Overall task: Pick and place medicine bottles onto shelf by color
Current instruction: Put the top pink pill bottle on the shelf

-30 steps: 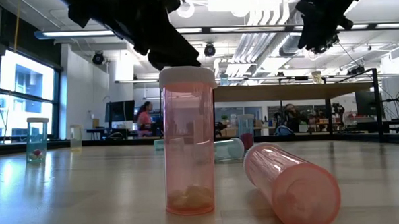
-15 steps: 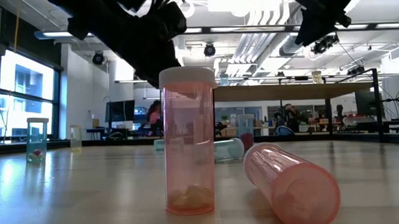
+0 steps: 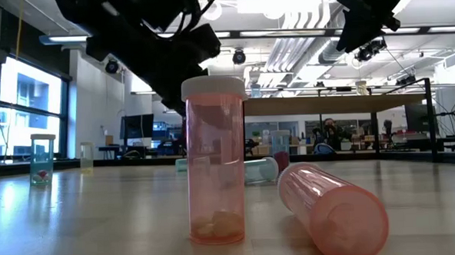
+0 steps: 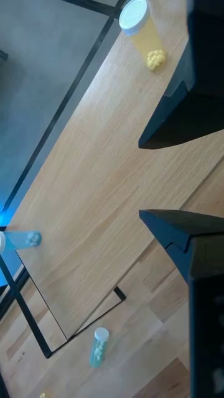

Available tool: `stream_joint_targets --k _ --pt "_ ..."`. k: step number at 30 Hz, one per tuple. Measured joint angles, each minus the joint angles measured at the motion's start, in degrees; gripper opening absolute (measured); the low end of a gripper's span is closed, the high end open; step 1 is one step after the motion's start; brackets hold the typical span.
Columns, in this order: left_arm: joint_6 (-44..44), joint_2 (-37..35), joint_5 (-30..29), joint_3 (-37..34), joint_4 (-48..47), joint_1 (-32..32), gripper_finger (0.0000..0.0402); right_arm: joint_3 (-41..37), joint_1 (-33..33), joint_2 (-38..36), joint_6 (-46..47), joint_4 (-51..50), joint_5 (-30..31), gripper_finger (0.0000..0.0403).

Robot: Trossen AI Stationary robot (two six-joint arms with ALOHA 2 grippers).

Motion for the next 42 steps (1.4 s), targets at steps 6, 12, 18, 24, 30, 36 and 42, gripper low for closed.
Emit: stream_joint_targets --k 6,12,18,24,30,36,42 --pt "-1.9 0.0 0.9 0.0 0.2 1.0 0.02 0.0 0.0 0.0 0.0 0.0 0.0 0.016" --pt "-1.9 3.1 3.5 0.0 1.8 1.1 0.02 0.0 0.0 0.0 0.0 0.0 0.0 0.016" --pt "-1.3 5.9 2.3 0.0 4.6 1.4 0.02 0.0 0.0 0.0 0.0 0.0 0.0 0.016" --pt "-1.3 5.7 3.6 0.0 5.5 1.9 0.02 0.0 0.0 0.0 0.0 0.0 0.0 0.016" --pt "-0.9 4.9 3.7 0.0 5.2 1.8 0.02 0.0 0.0 0.1 0.0 0.0 0.0 0.016" --pt "-1.0 4.7 3.4 0.0 4.9 1.9 0.02 0.0 0.0 1.4 -0.2 0.0 0.0 0.016" --pt "-0.9 4.7 3.2 0.0 4.9 1.9 0.0199 0.0 0.0 3.6 -0.2 -0.1 0.0 0.016"
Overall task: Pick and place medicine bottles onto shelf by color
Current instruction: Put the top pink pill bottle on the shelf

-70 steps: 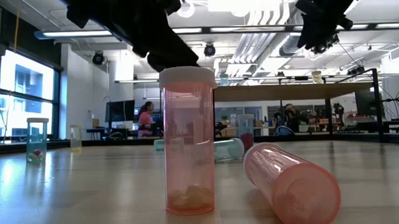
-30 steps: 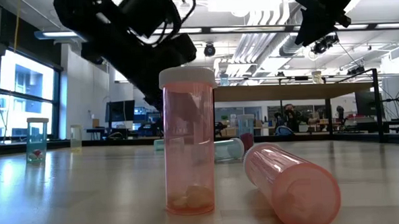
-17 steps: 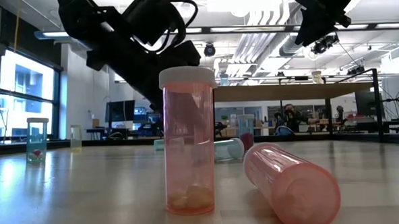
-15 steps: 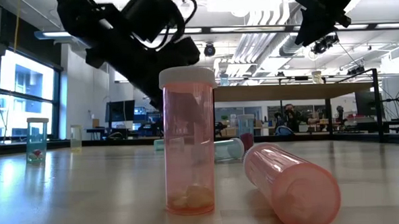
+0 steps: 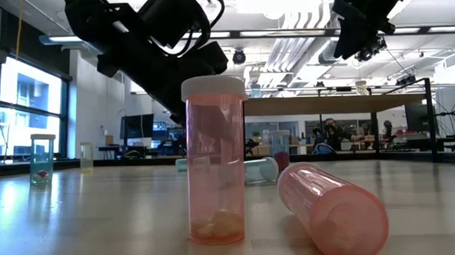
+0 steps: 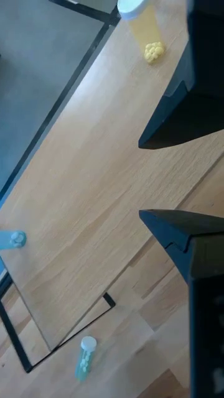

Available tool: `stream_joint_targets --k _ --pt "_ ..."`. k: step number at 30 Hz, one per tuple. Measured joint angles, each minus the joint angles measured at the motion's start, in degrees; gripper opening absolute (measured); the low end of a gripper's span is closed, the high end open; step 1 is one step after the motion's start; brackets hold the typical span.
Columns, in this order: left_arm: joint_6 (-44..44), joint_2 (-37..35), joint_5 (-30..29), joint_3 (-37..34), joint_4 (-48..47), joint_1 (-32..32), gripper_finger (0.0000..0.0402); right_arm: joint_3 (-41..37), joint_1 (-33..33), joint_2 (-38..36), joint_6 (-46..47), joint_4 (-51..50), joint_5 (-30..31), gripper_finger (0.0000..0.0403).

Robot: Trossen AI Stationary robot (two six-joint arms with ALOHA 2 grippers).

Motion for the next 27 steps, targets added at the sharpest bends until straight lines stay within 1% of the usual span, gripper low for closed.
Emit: stream_joint_targets --k 3,13,19,23,27 --pt "0.0 0.0 0.0 0.0 -0.1 0.0 0.0189 0.0 0.0 0.6 -0.4 0.0 0.0 0.016" --pt "0.1 0.0 0.1 0.0 -0.1 0.0 0.0124 0.0 0.0 0.6 -0.5 -0.9 0.0 0.016" --pt "0.0 0.0 0.6 1.2 -1.0 0.0 0.011 0.0 0.0 0.5 -0.1 -2.8 0.0 0.016" --pt "0.9 0.0 1.6 4.7 -5.6 0.0 0.0116 0.1 0.0 -1.0 -0.5 -2.9 0.0 0.016" --pt "3.6 0.0 1.6 10.3 -14.7 0.3 0.0116 0.1 0.0 -3.0 -0.5 -3.1 0.0 0.016"
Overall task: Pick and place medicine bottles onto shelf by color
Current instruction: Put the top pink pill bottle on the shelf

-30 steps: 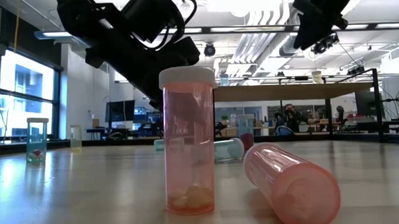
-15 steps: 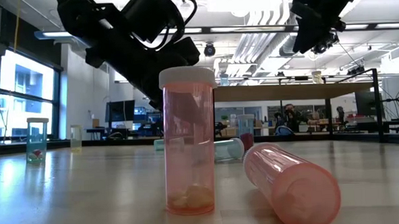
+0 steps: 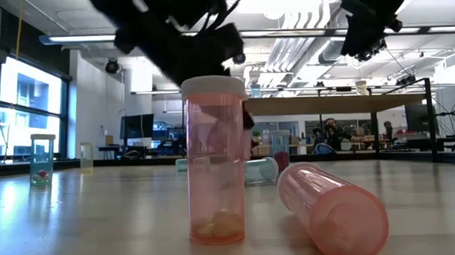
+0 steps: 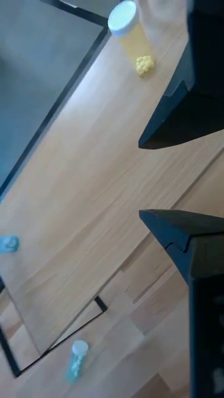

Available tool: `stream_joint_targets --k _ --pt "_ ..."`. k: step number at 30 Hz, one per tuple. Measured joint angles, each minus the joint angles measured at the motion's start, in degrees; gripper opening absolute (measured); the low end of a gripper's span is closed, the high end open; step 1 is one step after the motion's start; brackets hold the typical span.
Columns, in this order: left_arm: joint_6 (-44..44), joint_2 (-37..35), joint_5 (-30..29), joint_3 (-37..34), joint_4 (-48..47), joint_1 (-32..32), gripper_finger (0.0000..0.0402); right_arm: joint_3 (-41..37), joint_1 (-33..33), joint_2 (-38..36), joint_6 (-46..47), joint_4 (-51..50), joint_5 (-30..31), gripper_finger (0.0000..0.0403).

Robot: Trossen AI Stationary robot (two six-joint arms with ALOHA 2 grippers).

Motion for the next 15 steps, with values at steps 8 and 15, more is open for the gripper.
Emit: stream_joint_targets --k 8,15 --pt "8.0 0.0 0.0 13.0 -10.6 3.3 0.0117 0.1 0.0 -3.5 -1.3 0.0 -0.5 0.016" --pt "15.3 0.0 -0.2 24.3 -12.0 9.6 0.0117 0.1 0.0 -5.2 -1.5 -0.1 -0.5 0.016"
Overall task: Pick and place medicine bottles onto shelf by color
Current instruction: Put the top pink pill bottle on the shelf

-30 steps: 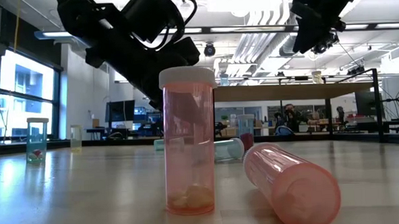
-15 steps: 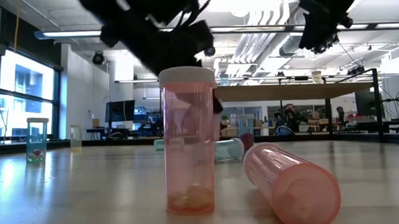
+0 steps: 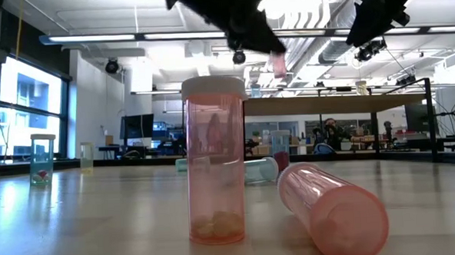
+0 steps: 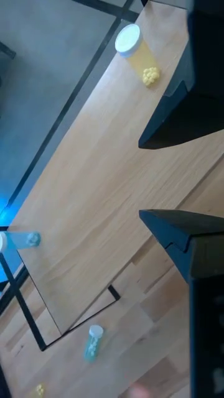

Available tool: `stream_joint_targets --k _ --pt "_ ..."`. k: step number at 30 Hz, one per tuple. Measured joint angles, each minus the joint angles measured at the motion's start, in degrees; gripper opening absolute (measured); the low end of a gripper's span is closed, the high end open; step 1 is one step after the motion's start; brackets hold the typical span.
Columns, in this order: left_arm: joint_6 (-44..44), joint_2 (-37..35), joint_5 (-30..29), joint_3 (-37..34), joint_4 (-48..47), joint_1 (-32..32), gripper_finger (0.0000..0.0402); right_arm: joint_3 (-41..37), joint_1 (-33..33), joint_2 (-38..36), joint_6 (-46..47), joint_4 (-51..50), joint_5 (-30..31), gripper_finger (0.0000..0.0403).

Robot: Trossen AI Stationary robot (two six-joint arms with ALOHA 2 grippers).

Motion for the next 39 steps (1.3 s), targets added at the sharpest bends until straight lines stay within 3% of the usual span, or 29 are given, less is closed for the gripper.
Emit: stream_joint_targets --k 14,23,29,39 --pt "8.9 0.2 0.2 19.7 -3.3 12.6 0.0117 0.0 0.0 -0.4 0.0 0.0 0.0 0.016" --pt "7.2 0.3 3.2 26.2 -4.3 17.8 0.0117 0.0 0.0 -0.4 0.0 0.0 0.0 0.016" --pt "4.6 1.7 6.6 28.4 -3.8 19.2 0.0117 0.0 0.0 -0.4 0.4 0.0 0.0 0.016" --pt "2.6 10.8 10.0 35.5 -7.1 19.4 0.0117 0.0 0.0 -0.4 0.6 -0.1 0.1 0.016"
